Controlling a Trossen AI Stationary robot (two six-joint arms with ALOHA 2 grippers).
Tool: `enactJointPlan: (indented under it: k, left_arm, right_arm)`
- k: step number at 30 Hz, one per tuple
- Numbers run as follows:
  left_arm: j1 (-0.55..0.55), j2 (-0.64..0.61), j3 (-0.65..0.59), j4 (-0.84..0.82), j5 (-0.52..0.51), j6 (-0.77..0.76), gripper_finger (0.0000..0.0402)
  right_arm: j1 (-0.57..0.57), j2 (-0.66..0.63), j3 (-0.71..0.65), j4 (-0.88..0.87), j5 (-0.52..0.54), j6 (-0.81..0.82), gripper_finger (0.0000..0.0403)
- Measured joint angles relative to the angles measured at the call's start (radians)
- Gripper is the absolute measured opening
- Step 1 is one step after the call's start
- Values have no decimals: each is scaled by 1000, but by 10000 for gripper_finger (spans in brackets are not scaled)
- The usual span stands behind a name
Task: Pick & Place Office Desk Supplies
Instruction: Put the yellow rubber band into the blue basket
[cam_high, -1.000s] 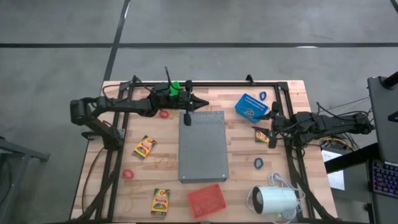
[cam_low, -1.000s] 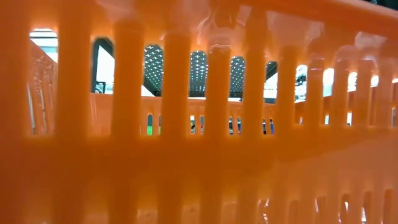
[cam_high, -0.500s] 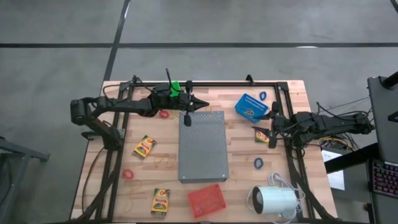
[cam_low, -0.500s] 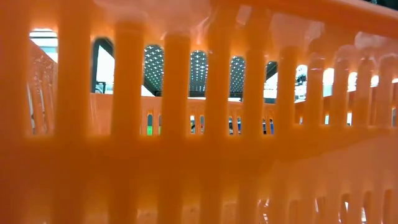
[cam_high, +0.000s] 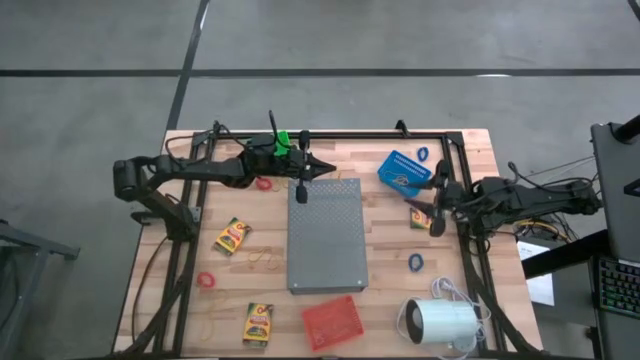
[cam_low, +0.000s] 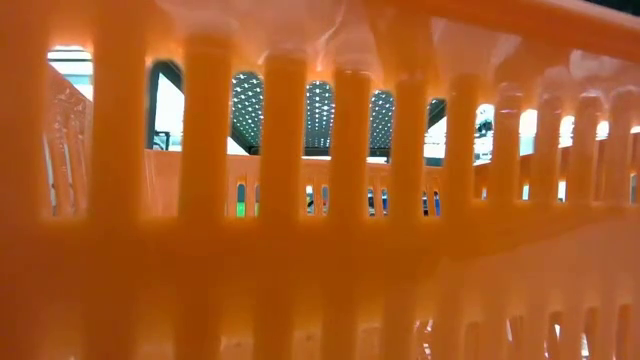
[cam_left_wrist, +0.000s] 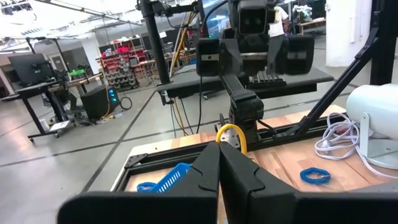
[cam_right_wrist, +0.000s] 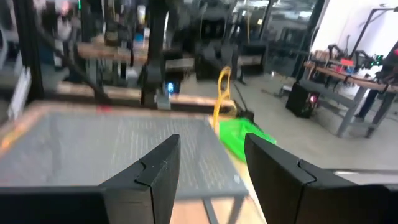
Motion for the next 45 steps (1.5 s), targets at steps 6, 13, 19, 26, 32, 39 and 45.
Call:
enactJointPlan:
  k: [6, 13, 19, 26, 32, 39, 45]
  left_arm:
    - [0, 0, 0, 0, 0, 0, 7]
    - [0, 0, 0, 0, 0, 2, 7]
    - [0, 0, 0, 0, 0, 3, 7]
    - [0, 0, 0, 0, 0, 3, 7]
    - [0, 0, 0, -5, 0, 3, 7]
    - [0, 0, 0, -6, 0, 3, 7]
    - [0, 0, 0, -8, 0, 3, 7]
  right_arm:
    - [-4, 65, 0, 194, 8, -29, 178]
    - [-8, 241, 7, 382, 8, -80, 177]
    - [-62, 443, 58, 427, 37, -49, 167]
    - [-144, 633, 183, 418, 57, 25, 152]
    - [-173, 715, 233, 416, 57, 107, 142]
    - [-178, 798, 267, 415, 40, 156, 134]
    - [-178, 865, 296, 417, -2, 172, 137]
